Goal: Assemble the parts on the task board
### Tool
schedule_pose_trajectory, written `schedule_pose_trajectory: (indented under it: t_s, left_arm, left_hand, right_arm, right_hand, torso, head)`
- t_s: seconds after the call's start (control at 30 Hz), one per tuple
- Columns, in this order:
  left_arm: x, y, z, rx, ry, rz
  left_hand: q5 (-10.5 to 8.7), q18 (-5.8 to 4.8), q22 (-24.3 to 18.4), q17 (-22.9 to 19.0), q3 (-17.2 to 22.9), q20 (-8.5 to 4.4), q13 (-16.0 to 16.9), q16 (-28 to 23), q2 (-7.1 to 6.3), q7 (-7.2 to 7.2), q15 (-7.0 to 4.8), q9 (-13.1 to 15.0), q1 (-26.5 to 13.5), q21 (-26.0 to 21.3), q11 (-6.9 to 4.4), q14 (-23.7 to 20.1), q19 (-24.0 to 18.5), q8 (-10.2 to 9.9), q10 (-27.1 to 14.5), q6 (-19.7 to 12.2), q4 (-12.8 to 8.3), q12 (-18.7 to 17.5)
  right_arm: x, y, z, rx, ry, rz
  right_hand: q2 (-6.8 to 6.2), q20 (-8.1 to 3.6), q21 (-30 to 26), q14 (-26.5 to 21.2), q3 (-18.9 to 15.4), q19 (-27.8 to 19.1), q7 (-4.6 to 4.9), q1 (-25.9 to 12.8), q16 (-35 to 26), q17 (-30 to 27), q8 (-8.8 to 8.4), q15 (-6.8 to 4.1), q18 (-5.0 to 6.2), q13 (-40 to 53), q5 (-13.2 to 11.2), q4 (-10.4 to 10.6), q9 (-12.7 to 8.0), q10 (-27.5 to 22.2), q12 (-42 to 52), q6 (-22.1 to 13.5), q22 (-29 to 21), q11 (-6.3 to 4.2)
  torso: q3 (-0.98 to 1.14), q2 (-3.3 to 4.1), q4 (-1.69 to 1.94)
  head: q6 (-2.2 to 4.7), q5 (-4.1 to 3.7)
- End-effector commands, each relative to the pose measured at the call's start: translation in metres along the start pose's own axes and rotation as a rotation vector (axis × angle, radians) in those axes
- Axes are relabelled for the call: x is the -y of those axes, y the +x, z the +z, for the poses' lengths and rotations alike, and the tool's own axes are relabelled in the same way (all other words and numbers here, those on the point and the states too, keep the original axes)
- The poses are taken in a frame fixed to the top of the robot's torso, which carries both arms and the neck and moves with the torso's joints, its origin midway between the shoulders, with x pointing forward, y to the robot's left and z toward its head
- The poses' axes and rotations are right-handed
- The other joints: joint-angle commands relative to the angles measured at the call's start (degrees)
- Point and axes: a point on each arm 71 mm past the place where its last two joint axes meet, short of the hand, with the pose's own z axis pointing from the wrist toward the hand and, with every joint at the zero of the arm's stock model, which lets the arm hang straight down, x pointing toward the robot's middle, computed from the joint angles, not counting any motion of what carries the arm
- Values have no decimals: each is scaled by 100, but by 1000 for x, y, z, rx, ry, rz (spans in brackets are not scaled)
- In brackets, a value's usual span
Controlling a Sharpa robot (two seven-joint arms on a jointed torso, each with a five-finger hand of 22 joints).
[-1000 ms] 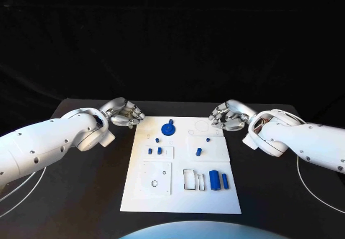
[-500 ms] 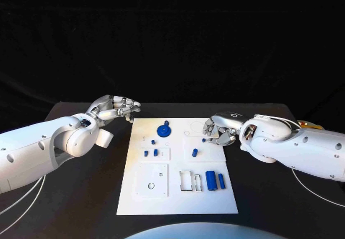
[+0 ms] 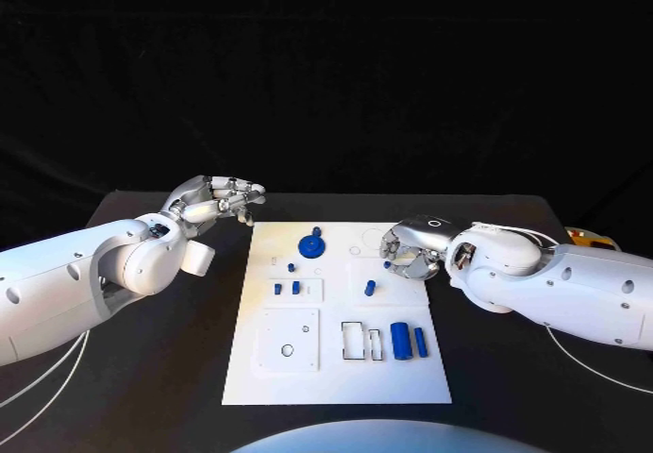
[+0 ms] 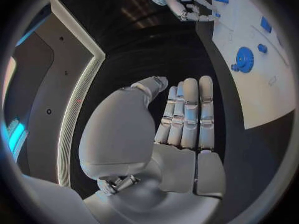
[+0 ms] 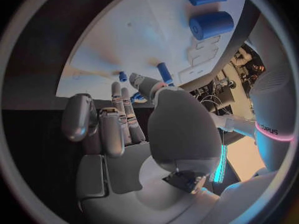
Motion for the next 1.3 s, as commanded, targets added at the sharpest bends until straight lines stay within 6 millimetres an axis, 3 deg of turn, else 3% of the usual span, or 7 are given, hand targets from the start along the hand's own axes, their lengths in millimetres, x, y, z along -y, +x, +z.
schedule_pose_trajectory:
  t_s: [0.03,0.47,0.87,1.3]
  left_arm:
    - [2,2,0,-6,21,-25]
    - [2,2,-2,-7,15,-26]
    - [2,1,-2,-3,8,-25]
    - [1,0,-3,-2,-4,-22]
  left_hand:
    - [-16,76,-5,-8,-34,16,7,-19,50,-4,12,0,16,-32,1,-47,28,-17,-31,-24,-9,25]
    - [-15,75,-17,-11,-45,17,8,-27,54,10,18,-4,30,-49,11,-51,38,-27,-45,-43,-12,28]
    - [-13,74,-29,-12,-50,18,10,-32,67,18,21,-6,57,-64,15,-51,51,-31,-55,-52,-21,34]
    - [-11,75,-39,-13,-56,17,11,-36,71,29,23,-9,94,-75,21,-49,67,-36,-68,-61,-41,39]
  right_arm:
    - [1,2,2,-5,16,-41]
    - [-1,10,7,-12,19,-55]
    - [-6,19,9,-32,16,-60]
    - [-9,22,9,11,33,-97]
  right_hand:
    - [63,0,41,203,18,60,2,26,38,3,-35,19,-90,-17,24,-31,-8,70,-44,60,420,0]
    - [146,-9,140,207,88,112,-18,79,41,9,-33,4,-109,-59,13,-48,-10,174,-67,148,477,-20]
    - [244,-62,369,222,177,224,-97,168,61,54,14,-66,-153,-82,-42,-121,12,438,-48,342,606,-104]
    - [586,-153,710,270,513,376,-155,520,128,192,90,-152,-223,-76,-283,-457,69,759,-28,628,804,-196]
  torso:
    - [3,1,-4]
    - [7,-4,-6]
    - [6,-4,-4]
    - [5,-15,-3]
  head:
    - [-16,13]
    - [-70,44]
    - [-105,60]
    - [-115,58]
